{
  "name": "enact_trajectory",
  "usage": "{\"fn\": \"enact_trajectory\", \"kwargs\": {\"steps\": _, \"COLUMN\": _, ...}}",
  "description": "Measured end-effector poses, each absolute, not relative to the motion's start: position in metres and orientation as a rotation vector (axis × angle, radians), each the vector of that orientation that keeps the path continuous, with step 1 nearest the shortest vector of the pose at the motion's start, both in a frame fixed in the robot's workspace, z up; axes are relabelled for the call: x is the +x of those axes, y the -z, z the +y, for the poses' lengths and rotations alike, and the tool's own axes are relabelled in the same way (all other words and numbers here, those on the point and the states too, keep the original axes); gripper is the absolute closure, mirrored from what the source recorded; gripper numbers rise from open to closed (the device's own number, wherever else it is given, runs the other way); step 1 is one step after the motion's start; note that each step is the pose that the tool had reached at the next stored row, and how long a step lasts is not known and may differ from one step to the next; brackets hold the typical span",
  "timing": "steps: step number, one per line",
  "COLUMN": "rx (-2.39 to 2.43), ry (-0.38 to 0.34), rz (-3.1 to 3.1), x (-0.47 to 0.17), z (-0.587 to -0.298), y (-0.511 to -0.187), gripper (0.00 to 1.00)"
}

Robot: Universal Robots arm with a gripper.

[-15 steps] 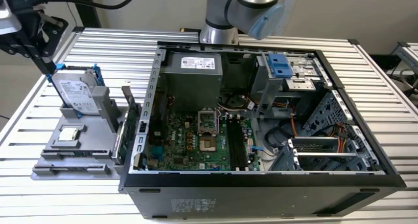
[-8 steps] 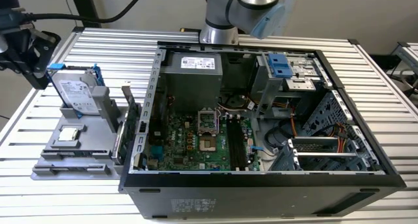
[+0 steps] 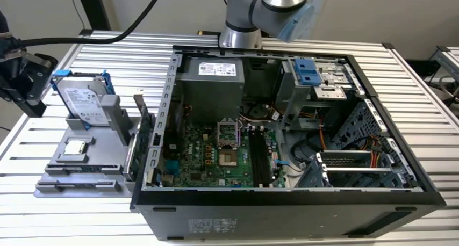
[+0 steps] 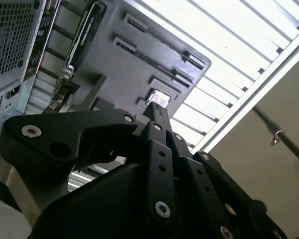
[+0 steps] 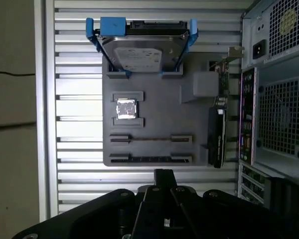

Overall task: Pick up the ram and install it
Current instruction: 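Reach for the ram, then pick up the ram and move it above insertion slot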

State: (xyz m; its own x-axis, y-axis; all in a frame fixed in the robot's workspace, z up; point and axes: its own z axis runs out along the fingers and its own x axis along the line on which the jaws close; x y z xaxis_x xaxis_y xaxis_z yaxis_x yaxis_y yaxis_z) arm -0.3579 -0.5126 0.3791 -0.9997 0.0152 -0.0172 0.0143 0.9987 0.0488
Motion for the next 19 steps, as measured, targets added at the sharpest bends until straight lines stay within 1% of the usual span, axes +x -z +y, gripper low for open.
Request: {"fn": "enact_trajectory", "kwargs": {"steps": 19, "rx": 0.023, "ry": -0.076, "rz": 3.128, "x": -0.3589, "z": -0.5121, "y": -0.3789, "gripper": 1.00}}
